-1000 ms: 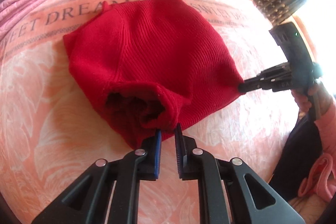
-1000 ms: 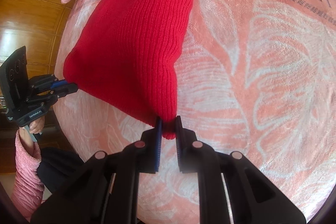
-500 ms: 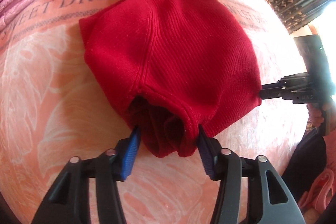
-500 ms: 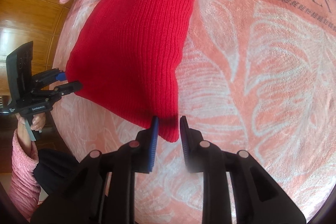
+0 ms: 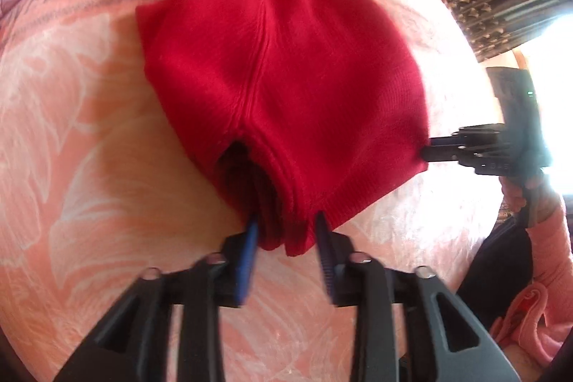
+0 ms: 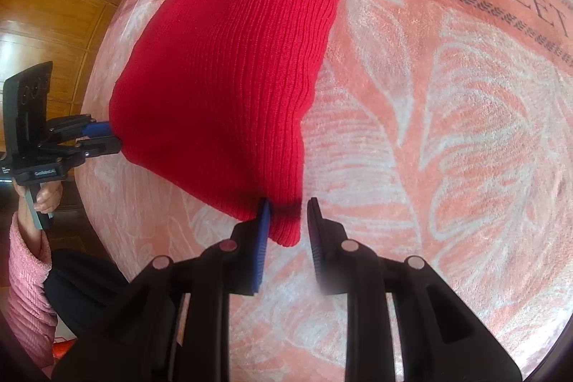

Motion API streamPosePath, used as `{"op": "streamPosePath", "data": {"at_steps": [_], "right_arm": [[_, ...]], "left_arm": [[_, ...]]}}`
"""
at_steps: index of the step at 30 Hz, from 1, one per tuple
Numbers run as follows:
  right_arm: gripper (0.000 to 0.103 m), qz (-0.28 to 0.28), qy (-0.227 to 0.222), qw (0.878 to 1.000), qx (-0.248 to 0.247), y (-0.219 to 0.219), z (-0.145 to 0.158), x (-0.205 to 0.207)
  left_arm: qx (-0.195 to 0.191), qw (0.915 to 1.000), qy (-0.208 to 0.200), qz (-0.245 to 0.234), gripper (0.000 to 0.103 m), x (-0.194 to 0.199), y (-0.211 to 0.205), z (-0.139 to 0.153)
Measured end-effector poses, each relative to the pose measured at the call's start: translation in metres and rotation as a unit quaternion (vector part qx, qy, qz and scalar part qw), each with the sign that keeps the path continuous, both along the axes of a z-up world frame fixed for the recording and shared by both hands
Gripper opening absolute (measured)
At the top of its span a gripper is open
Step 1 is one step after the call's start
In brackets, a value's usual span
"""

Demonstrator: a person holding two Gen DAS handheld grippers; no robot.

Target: Fold small clothes

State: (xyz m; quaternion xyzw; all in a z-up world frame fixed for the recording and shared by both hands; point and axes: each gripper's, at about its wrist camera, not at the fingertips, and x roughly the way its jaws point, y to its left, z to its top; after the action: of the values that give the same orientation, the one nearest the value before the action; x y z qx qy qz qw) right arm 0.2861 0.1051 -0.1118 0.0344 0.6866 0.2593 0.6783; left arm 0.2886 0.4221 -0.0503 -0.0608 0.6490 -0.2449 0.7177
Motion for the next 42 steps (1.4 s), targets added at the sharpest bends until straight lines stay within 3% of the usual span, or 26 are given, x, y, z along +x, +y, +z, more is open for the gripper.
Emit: {"op": "streamPosePath", "data": {"at_steps": [1,5,8,10,14,18,20,21,22,24,28,31,33,36,38,40,42], "right_arm": [[0.024,-0.007,-0.008,1.0,0.008,-0.003,0.004,0.001],[0.028,-0.033,-0.021,0.999,0.02,-0.015,0.015,0.011],[0.028,-0.048,-0.024,0.998,0.023,-0.021,0.015,0.016],[0.028,-0.052,-0.021,0.998,0.019,-0.023,0.013,0.017],[0.028,-0.045,-0.025,0.999,-0.002,-0.021,0.008,0.016],[0.032,-0.046,-0.027,0.999,-0.002,-0.019,0.006,0.02],[0.032,-0.045,-0.029,0.999,-0.004,-0.016,0.004,0.022],[0.032,-0.044,-0.028,0.999,-0.006,-0.016,0.003,0.023],[0.032,-0.043,-0.027,0.999,-0.007,-0.015,0.001,0.023],[0.032,-0.042,-0.024,0.999,-0.011,-0.014,-0.001,0.024],[0.034,-0.045,-0.022,0.999,-0.014,-0.014,-0.004,0.027],[0.034,-0.048,-0.019,0.999,-0.014,-0.015,-0.006,0.029],[0.034,-0.047,-0.017,0.999,-0.014,-0.015,-0.007,0.028],[0.035,-0.043,-0.019,0.999,-0.014,-0.013,-0.006,0.027],[0.037,-0.044,-0.021,0.999,-0.012,-0.012,-0.005,0.027],[0.038,-0.045,-0.022,0.999,-0.01,-0.012,-0.003,0.026],[0.038,-0.045,-0.025,0.999,-0.009,-0.013,-0.001,0.026]], "left_arm": [[0.001,0.9997,-0.021,0.007,0.068,0.001,0.007,0.007],[-0.012,0.9942,-0.047,0.096,0.068,0.021,0.05,0.027],[0.034,0.9852,-0.082,0.147,0.068,0.039,0.067,0.026],[0.049,0.9827,-0.071,0.164,0.068,0.062,0.064,0.013],[0.013,0.9822,-0.023,0.186,0.068,0.09,0.057,-0.018],[0.025,0.9844,-0.022,0.173,0.068,0.103,0.032,-0.027],[0.034,0.9827,-0.026,0.18,0.063,0.105,0.027,-0.026],[0.034,0.9822,-0.024,0.183,0.049,0.106,0.026,-0.028],[0.031,0.9819,-0.02,0.186,0.028,0.106,0.024,-0.031],[0.04,0.981,-0.03,0.187,0.014,0.106,0.018,-0.028],[0.038,0.9788,-0.104,0.172,0.01,0.099,0.007,0.004],[0.03,0.962,-0.19,0.194,0.01,0.092,0.011,0.031],[0.063,0.9544,-0.202,0.211,0.01,0.093,0.017,0.029],[0.11,0.9601,-0.152,0.207,0.013,0.097,0.02,-0.004],[0.131,0.9617,-0.141,0.195,0.022,0.094,0.019,-0.015],[0.134,0.9597,-0.158,0.19,0.03,0.091,0.018,-0.007],[0.103,0.9612,-0.171,0.19,0.046,0.086,0.02,0.008]]}}
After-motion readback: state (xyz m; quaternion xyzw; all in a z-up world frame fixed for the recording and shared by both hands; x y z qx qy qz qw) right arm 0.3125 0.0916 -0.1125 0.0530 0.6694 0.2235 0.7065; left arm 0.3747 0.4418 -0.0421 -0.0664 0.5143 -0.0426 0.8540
